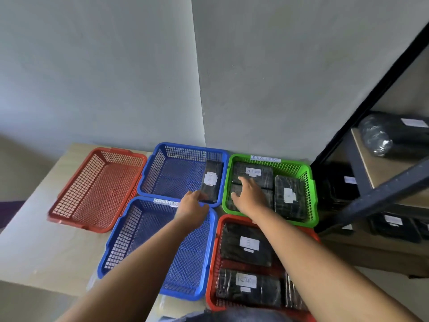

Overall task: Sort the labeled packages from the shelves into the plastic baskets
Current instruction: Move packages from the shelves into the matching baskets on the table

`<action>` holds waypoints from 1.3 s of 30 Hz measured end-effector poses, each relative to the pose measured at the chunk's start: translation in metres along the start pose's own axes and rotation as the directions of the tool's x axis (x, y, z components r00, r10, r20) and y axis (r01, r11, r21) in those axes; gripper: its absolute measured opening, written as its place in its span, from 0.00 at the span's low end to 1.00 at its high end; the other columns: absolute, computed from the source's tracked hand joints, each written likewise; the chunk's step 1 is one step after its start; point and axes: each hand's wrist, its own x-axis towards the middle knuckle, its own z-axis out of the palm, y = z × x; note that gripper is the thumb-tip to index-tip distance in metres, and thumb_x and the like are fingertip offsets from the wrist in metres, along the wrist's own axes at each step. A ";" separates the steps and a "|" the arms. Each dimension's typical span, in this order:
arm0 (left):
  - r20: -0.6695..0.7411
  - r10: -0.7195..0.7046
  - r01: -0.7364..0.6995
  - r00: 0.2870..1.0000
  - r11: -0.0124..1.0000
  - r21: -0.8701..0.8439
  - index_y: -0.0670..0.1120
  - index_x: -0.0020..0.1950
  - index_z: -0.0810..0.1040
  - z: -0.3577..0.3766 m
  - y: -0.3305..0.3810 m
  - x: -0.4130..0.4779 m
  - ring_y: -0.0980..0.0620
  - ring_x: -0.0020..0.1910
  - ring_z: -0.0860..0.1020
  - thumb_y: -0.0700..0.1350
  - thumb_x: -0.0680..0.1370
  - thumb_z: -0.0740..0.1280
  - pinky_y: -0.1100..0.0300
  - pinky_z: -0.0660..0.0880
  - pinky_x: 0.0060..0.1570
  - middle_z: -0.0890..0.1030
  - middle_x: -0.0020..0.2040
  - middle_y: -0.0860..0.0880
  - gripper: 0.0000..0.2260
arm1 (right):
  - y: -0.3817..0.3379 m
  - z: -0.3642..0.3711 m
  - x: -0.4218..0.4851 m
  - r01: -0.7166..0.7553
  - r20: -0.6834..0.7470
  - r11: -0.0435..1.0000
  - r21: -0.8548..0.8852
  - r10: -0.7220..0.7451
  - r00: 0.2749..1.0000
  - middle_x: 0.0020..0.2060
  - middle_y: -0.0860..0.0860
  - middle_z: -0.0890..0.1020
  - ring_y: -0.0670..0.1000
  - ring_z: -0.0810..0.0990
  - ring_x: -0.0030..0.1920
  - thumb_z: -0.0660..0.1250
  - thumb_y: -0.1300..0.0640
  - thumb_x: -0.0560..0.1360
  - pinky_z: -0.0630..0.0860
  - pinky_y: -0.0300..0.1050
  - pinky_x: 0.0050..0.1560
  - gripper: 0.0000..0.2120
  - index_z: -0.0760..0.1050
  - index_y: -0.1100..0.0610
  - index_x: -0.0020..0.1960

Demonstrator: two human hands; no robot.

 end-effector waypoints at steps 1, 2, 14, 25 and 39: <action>-0.003 0.002 -0.001 1.000 1.000 0.007 0.51 0.60 0.81 0.002 0.004 -0.009 0.50 0.55 0.79 0.42 0.81 0.70 0.62 0.74 0.45 0.77 0.58 0.52 0.09 | 0.004 -0.004 -0.005 0.012 -0.008 1.000 -0.010 -0.012 1.000 0.78 0.52 0.67 0.58 0.72 0.74 0.68 0.45 0.81 0.78 0.59 0.66 0.32 0.63 0.49 0.81; -0.007 0.001 -0.001 1.000 1.000 0.009 0.51 0.60 0.82 0.005 0.006 -0.017 0.50 0.55 0.79 0.42 0.81 0.69 0.63 0.73 0.42 0.77 0.59 0.52 0.10 | 0.009 -0.008 -0.010 0.027 -0.016 0.999 -0.017 -0.027 0.999 0.78 0.52 0.68 0.58 0.72 0.74 0.68 0.45 0.81 0.79 0.59 0.65 0.32 0.63 0.49 0.81; 0.177 0.151 -0.150 0.973 0.988 -0.022 0.53 0.57 0.82 0.038 0.062 -0.101 0.58 0.48 0.80 0.46 0.81 0.71 0.67 0.73 0.43 0.83 0.52 0.55 0.06 | 0.068 -0.056 -0.088 -0.006 -0.167 0.999 -0.036 0.000 0.986 0.79 0.52 0.67 0.59 0.71 0.76 0.67 0.40 0.80 0.75 0.61 0.69 0.34 0.62 0.47 0.81; 0.216 0.278 -0.267 0.936 0.961 -0.076 0.55 0.46 0.81 0.076 0.069 -0.176 0.54 0.46 0.81 0.49 0.80 0.71 0.66 0.73 0.40 0.83 0.45 0.58 0.04 | 0.133 -0.058 -0.203 -0.234 -0.284 0.972 0.017 0.229 0.931 0.71 0.52 0.73 0.58 0.73 0.71 0.69 0.40 0.78 0.76 0.58 0.67 0.32 0.66 0.46 0.78; 0.341 0.339 -0.300 0.877 0.940 -0.164 0.53 0.55 0.83 0.144 0.125 -0.259 0.55 0.46 0.83 0.47 0.82 0.70 0.67 0.77 0.40 0.85 0.52 0.54 0.03 | 0.240 -0.120 -0.284 -0.260 -0.411 0.955 0.144 0.297 0.862 0.68 0.52 0.75 0.55 0.76 0.67 0.71 0.41 0.77 0.81 0.54 0.59 0.31 0.67 0.46 0.76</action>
